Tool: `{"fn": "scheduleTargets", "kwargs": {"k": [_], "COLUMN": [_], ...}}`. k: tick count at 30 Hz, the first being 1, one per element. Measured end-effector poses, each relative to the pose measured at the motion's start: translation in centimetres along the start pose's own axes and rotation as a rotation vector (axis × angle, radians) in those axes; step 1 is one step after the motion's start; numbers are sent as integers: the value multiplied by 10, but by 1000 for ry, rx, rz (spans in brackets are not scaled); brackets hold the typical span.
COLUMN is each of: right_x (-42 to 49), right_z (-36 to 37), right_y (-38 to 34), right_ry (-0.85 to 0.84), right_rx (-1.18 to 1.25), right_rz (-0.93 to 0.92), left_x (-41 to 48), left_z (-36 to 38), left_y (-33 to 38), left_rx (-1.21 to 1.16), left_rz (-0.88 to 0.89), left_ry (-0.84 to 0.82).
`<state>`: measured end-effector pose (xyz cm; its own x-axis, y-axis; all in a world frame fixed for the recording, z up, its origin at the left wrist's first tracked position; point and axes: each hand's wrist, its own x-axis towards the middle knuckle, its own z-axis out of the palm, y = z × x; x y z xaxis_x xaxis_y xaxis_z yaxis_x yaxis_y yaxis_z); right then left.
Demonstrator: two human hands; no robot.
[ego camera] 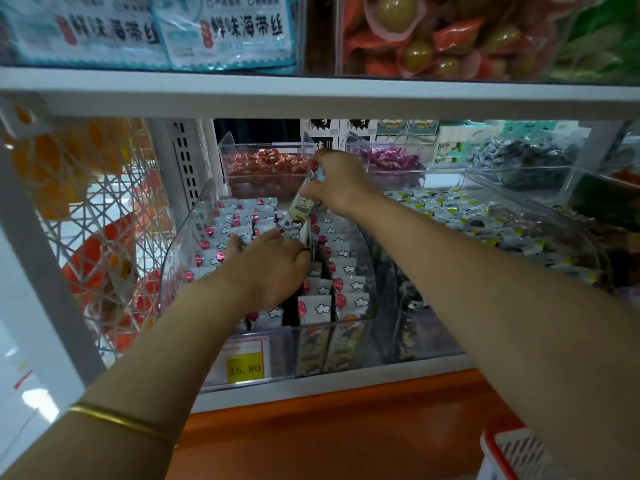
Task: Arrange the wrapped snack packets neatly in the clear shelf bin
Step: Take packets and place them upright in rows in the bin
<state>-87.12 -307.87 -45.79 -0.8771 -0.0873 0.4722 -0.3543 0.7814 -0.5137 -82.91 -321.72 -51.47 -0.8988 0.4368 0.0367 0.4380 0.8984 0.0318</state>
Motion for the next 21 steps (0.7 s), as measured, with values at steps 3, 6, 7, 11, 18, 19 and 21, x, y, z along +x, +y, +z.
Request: {"fn": "scheduleTargets", "kwargs": {"k": [3, 6, 7, 11, 18, 19, 21], "right_x": [5, 5, 4, -1, 9, 12, 16], "right_z": [4, 7, 8, 9, 15, 16, 20], "right_y": [2, 5, 7, 6, -2, -3, -5], "right_ry": [-7, 17, 37, 146, -87, -124, -202], "right_rx": [-87, -184, -180, -34, -183, -236, -309], "right_rz": [-35, -107, -118, -158, -144, -137, -112], "left_x": [-1, -1, -2, -1, -3, -3, -4], "left_z": [2, 4, 5, 4, 3, 2, 3], "left_y": [0, 0, 0, 0, 1, 1, 0], "left_rx": [-27, -74, -96, -111, -112, -107, -106], "left_rz": [-12, -17, -23, -17, -14, -10, -4], "left_ry": [18, 46, 51, 49, 42, 39, 33]}}
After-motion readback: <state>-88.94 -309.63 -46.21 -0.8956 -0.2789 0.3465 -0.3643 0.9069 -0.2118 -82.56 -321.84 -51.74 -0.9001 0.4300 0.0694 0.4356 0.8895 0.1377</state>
